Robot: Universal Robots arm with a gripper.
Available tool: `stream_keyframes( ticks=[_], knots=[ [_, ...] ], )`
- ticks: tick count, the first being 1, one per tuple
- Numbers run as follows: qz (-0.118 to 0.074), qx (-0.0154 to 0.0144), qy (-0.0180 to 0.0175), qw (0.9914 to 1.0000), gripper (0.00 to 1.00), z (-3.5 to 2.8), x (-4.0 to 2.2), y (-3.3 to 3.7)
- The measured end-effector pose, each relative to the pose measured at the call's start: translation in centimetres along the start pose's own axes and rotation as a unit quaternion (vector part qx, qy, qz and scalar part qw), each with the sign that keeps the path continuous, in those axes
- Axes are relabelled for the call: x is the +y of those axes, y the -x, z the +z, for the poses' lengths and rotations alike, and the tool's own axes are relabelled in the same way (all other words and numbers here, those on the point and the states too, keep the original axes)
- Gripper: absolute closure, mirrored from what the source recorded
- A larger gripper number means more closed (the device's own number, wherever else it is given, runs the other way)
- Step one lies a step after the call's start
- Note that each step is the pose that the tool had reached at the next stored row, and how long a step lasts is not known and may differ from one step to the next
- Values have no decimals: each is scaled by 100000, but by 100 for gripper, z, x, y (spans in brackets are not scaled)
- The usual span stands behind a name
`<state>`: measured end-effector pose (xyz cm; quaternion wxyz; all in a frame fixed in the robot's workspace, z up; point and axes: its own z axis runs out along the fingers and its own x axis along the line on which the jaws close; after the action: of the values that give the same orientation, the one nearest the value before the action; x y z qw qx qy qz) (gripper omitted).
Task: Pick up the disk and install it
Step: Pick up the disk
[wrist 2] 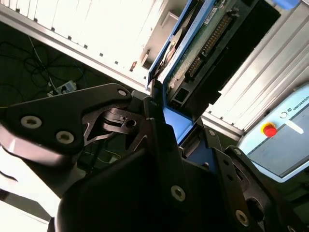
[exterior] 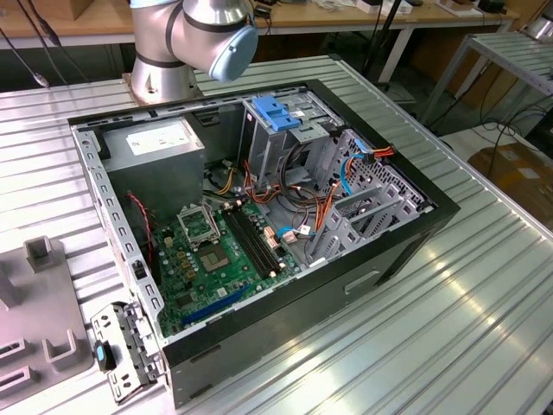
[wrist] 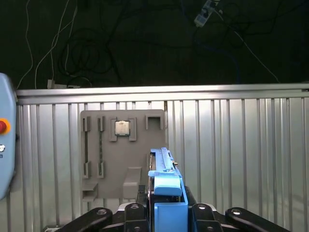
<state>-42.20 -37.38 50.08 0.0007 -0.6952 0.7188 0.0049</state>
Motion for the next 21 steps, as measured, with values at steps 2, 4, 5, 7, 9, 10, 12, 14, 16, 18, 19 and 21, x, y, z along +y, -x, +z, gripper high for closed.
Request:
stream_keyframes(
  ticks=[2,4,5,7,9,10,12,14,16,18,19,21],
  knots=[
    [-1,6,5,100000,63,-2,-106,-83],
    [-2,7,2,100000,63,-2,-112,-124],
    [0,5,0,100000,63,-2,-122,-129],
    [0,7,2,100000,63,-2,-166,-134],
    [2,9,1,100000,63,-2,-218,-132],
    [0,9,-1,100000,63,-2,-247,-131],
    [1,24,3,100000,63,-3,-305,-129],
    [-3,32,-2,100000,63,-3,-364,-128],
    [1,53,3,100000,63,-3,-413,-126],
    [-1,79,-2,100000,63,-3,-466,-124],
    [0,82,0,100000,63,-3,-481,-123],
    [1,91,-1,100000,63,-2,-527,-122]
  ],
)
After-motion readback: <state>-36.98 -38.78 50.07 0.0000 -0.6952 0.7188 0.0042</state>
